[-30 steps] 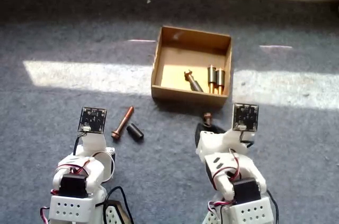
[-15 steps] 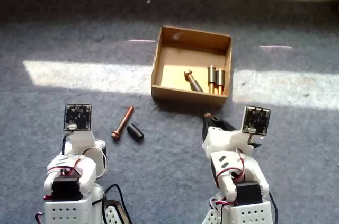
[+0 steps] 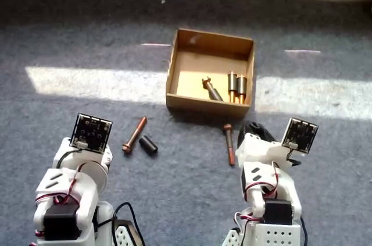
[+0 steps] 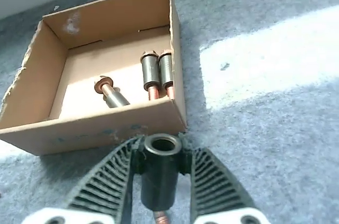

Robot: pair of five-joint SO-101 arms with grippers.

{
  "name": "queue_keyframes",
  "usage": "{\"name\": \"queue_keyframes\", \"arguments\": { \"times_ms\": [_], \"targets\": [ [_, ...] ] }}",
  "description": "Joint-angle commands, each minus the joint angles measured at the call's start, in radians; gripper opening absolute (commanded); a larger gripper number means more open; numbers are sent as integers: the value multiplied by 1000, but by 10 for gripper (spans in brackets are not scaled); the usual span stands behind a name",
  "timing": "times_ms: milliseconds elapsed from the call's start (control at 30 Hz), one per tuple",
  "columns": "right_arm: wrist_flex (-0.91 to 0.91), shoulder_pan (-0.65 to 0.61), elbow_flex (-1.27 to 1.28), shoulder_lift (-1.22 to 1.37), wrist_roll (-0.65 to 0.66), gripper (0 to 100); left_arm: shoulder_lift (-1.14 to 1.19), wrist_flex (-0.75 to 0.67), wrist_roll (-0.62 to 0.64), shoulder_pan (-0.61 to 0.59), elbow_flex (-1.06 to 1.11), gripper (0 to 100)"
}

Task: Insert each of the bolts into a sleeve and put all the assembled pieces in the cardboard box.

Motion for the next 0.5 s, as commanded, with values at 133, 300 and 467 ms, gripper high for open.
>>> {"name": "queue_keyframes", "arguments": {
  "times_ms": [133,300,467],
  "targets": [
    [-28,76,-15,-16,8,5,91,-41,-20,28,-87,22],
    [-30,76,-15,-16,9,5,407,-40,-20,107,-200,87],
    [-30,76,-10,-16,12,5,720,-48,-21,166,-302,150]
  ]
}}
